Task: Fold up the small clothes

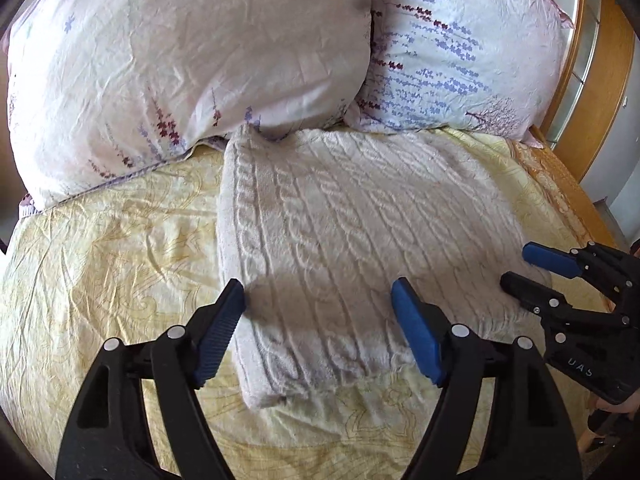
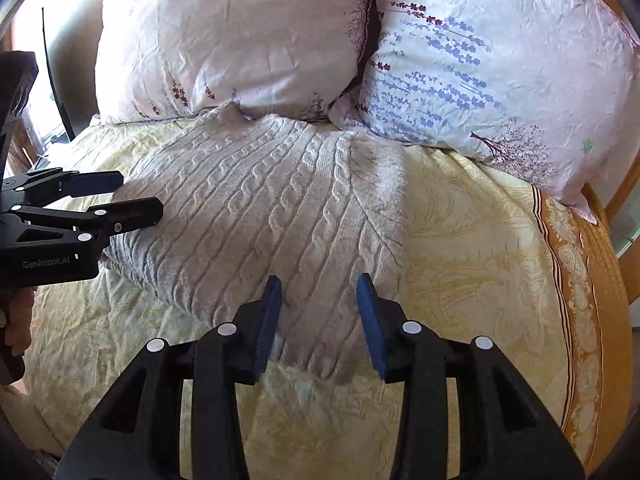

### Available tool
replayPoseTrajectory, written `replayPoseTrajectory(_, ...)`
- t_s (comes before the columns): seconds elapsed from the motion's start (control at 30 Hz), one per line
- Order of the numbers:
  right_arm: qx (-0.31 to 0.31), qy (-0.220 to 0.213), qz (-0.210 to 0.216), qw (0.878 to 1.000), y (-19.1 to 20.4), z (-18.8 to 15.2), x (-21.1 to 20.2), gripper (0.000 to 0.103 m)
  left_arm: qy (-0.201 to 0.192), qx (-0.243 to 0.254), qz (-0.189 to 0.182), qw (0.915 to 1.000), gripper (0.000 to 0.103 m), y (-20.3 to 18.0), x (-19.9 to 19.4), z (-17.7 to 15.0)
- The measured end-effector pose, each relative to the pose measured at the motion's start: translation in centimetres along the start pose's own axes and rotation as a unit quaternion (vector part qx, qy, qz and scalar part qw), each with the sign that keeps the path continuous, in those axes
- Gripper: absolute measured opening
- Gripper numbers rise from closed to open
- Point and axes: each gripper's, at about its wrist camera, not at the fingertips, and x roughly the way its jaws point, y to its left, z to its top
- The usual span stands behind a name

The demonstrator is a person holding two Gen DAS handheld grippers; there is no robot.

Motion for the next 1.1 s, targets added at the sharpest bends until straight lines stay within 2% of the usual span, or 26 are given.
replayPoseTrajectory(0.07, 0.005, 0.016, -0.005, 1.000, 0.1, -0.7, 0.5, 0.042, 0.007, -0.006, 0.000, 1.0000, 0.080, 0.1, 0.1, -0.7)
replayPoseTrajectory(0.27, 0.022, 0.022, -0.008, 0.999, -0.1, -0.7, 1.0, 0.046, 0.011, 0.005, 0.019, 0.9998, 0.084, -0.3, 0.8, -1.2)
replayPoseTrajectory(0.4, 0.031, 0.023, -0.006, 0.999, -0.2, -0.6, 0.3, 0.047, 0.021, -0.012, 0.012, 0.9996, 0.085, 0.2, 0.7, -1.3)
replayPoseTrajectory(0.47, 0.057, 0.003, -0.009, 0.998, -0.6, -0.9, -1.0, 0.059, 0.007, -0.022, 0.014, 0.9996, 0.086, 0.5, -0.6, -1.7)
replayPoseTrajectory(0.5, 0.070, -0.010, -0.017, 0.997, -0.9, -1.1, -1.8, 0.081, -0.001, -0.026, 0.018, 0.9995, 0.086, 0.6, -1.4, -2.0)
replayPoseTrajectory(0.53, 0.082, -0.024, -0.022, 0.996, -1.2, -1.5, -2.6, 0.093, -0.009, -0.031, 0.023, 0.9992, 0.086, 1.0, -2.1, -2.3)
replayPoseTrajectory(0.6, 0.098, -0.037, -0.034, 0.994, -1.8, -2.0, -3.6, 0.093, -0.020, -0.047, 0.037, 0.9980, 0.091, 2.0, -3.3, -3.2)
replayPoseTrajectory(0.63, 0.108, -0.038, -0.041, 0.993, -2.1, -2.3, -3.9, 0.096, -0.023, -0.057, 0.044, 0.9972, 0.095, 2.6, -3.7, -3.6)
replayPoseTrajectory(0.77, 0.144, -0.023, -0.052, 0.988, -2.9, -2.7, -3.8, 0.102, -0.007, -0.086, 0.048, 0.9951, 0.096, 4.1, -4.2, -4.8)
replayPoseTrajectory(0.93, 0.137, 0.016, -0.051, 0.989, -2.0, -3.0, -2.2, 0.102, 0.029, -0.072, 0.053, 0.9956, 0.096, 3.6, -3.0, -5.6)
replayPoseTrajectory(1.1, 0.114, 0.033, -0.043, 0.992, -0.7, -3.1, -1.3, 0.102, 0.050, -0.053, 0.052, 0.9960, 0.098, 2.7, -2.1, -6.1)
